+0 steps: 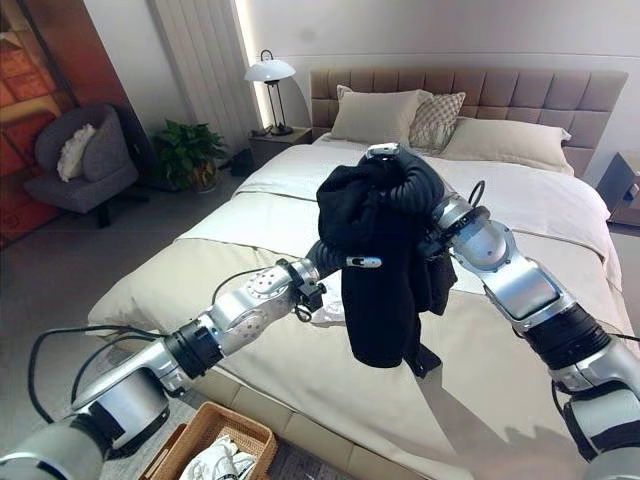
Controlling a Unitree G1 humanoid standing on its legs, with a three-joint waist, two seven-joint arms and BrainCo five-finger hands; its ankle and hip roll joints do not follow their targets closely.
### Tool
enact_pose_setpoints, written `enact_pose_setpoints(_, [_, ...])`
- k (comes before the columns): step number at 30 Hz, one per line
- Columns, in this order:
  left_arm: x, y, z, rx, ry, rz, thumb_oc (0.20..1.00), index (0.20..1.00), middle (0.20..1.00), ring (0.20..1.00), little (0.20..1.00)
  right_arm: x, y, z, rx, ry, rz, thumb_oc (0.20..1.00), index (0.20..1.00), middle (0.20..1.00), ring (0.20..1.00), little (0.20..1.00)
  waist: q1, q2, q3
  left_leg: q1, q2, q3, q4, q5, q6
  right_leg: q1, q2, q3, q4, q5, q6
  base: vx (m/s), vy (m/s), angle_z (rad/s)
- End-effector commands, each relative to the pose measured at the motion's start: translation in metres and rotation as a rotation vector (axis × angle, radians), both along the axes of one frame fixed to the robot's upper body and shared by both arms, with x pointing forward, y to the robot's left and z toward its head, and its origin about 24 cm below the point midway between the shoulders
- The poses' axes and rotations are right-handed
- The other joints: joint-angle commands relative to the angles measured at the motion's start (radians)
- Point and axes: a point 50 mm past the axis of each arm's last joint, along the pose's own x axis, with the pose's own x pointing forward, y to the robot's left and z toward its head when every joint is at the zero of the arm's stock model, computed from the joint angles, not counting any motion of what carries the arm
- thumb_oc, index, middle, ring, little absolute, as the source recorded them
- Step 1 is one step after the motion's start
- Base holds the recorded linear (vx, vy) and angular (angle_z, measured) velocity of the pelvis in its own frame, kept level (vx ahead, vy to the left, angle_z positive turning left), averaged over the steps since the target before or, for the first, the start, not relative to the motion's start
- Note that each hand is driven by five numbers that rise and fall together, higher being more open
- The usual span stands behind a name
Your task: Pick up clothes into the bucket
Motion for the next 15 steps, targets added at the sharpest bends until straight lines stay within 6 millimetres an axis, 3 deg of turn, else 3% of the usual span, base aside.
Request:
enact_pose_setpoints(1, [0.002, -0.032, 0.019, -0.008, -0.038, -0.086, 1.000, 1.000, 1.000, 1.000, 1.000, -0.020, 0.044, 0.059, 0.128, -0.196, 0.258, 0.200, 0.200, 0.200, 0.200, 0.200, 0.004, -0.058, -0.040, -0.024, -0.021, 0.002, 0.092, -0.105, -0.006, 0.019, -0.054, -0.013, -0.079, 0.092, 0.063, 0.00, 0.000, 0.00])
enact_pose_setpoints(8, [0.002, -0.048, 0.013, 0.062, -0.078, -0.058, 1.000, 1.000, 1.000, 1.000, 1.000, -0.023, 0.050, 0.052, 0.247, -0.120, 0.332, 0.200, 0.200, 0.200, 0.200, 0.200, 0.004, -0.060, -0.036, -0.029, -0.025, -0.005, 0.091, -0.102, -0.001, 0.016, -0.057, -0.018, -0.075, 0.093, 0.062, 0.00, 0.000, 0.00])
enact_pose_setpoints(15, [-0.004, -0.063, 0.012, -0.013, -0.018, -0.060, 1.000, 1.000, 1.000, 1.000, 1.000, -0.025, 0.057, 0.042, 0.436, -0.017, 0.414, 0.200, 0.200, 0.200, 0.200, 0.200, -0.001, -0.058, -0.028, -0.036, -0.028, 0.002, 0.098, -0.104, 0.006, 0.000, -0.059, -0.008, -0.070, 0.097, 0.063, 0.00, 0.002, -0.01])
